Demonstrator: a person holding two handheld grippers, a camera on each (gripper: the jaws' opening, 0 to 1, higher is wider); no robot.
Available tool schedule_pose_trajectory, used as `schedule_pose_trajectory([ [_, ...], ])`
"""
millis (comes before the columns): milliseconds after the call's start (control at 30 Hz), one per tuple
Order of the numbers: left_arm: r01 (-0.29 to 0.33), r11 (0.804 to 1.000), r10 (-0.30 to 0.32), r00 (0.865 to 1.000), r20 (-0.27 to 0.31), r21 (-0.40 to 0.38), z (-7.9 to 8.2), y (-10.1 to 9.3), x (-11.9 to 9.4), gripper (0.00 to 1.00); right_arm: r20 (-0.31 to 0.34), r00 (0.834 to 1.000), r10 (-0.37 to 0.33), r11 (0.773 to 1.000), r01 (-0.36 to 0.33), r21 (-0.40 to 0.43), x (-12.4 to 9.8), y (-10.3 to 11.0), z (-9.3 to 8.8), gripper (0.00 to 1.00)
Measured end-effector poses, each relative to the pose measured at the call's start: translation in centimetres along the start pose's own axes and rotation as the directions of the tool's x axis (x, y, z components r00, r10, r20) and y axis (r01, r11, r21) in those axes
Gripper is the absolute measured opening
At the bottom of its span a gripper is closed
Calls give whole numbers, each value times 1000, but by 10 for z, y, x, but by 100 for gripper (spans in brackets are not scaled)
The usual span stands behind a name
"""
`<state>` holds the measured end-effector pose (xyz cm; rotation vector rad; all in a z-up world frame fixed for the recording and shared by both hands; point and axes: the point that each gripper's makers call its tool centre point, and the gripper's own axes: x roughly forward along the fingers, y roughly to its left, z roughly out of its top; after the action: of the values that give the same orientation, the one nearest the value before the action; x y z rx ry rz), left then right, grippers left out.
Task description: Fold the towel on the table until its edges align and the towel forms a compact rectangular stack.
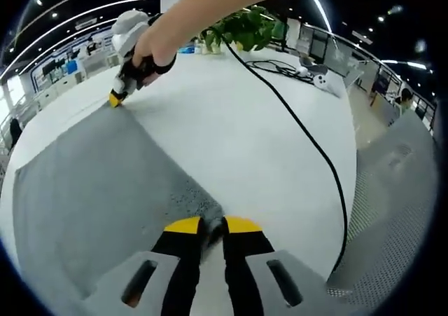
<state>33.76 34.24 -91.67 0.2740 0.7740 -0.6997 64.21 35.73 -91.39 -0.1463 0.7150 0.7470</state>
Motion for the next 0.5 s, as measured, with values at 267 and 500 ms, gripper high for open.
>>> schedule_pose_trajectory([
  [267,7,1000,-7,1000,1,20,1,-3,0,4,-5,1000,-9,1000,9,-16,-8,-1,2,2],
  [500,45,999,-45,999,22,28,11,-11,-2,3,-7,1000,-31,999,31,22,-17,-8,0,2],
])
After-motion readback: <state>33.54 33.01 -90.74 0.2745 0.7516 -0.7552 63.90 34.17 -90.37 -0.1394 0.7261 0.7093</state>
